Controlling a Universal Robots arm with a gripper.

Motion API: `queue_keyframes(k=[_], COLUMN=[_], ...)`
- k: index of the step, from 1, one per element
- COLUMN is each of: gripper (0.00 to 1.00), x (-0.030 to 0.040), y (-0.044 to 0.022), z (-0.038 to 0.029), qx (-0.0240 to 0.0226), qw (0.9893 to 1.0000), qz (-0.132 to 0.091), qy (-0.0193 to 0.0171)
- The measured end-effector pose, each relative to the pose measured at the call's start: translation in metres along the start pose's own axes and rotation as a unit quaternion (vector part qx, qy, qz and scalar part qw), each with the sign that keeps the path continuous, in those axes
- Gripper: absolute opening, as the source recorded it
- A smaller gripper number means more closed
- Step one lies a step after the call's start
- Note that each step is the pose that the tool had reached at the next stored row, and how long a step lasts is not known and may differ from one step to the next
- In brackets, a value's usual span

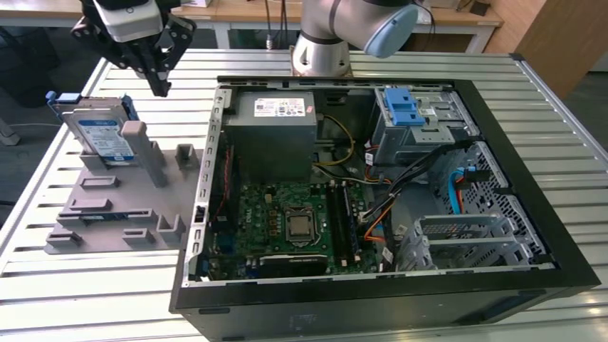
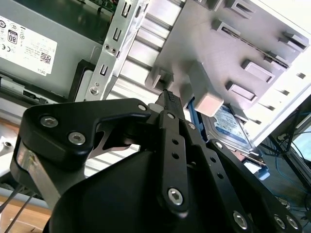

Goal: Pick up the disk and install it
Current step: 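Reach for the disk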

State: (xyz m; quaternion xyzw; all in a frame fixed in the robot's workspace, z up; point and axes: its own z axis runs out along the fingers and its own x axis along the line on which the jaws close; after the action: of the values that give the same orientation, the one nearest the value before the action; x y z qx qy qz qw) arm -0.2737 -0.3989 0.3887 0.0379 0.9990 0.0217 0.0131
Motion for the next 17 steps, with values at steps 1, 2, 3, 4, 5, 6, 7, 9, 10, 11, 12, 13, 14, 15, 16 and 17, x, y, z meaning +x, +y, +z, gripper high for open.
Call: queue_keyframes(k=[1,2,3,4,5,6,7,9,10,11,12,13,14,15,16,17], gripper=[0.11,0.11,0.11,0.11,0.11,0.11,0.11,0.11,0.11,0.11,0.11,0.11,0.11,0.11,0.11,0.11], x=[0.0005,0.0011,0.0016,0.0020,0.0024,0.0029,0.0035,0.0045,0.0049,0.0054,0.0058,0.0062,0.0065,0.0069,0.0072,0.0073], y=[0.0000,-0.0001,-0.0001,-0.0002,-0.0002,-0.0002,-0.0003,-0.0004,-0.0004,-0.0004,-0.0005,-0.0005,-0.0005,-0.0006,-0.0006,-0.0006], z=[0.0000,0.0000,0.0000,0.0001,0.0002,0.0002,0.0002,0.0003,0.0003,0.0003,0.0003,0.0004,0.0004,0.0004,0.0004,0.0004], qx=[0.0000,0.0000,0.0000,0.0000,0.0000,0.0000,0.0000,0.0000,-0.0001,0.0000,0.0000,0.0000,0.0000,0.0000,0.0000,0.0000], qw=[1.0000,1.0000,1.0000,1.0000,1.0000,1.0000,1.0000,1.0000,1.0000,1.0000,1.0000,1.0000,1.0000,1.0000,1.0000,1.0000], qz=[0.000,0.000,0.000,0.000,0.000,0.000,0.000,0.000,0.000,0.000,0.000,0.000,0.000,0.000,0.000,0.000], qy=[0.0000,0.0000,0.0001,0.0000,0.0000,0.0001,0.0001,0.0000,0.0000,0.0001,0.0001,0.0001,0.0001,0.0001,0.0001,0.0001])
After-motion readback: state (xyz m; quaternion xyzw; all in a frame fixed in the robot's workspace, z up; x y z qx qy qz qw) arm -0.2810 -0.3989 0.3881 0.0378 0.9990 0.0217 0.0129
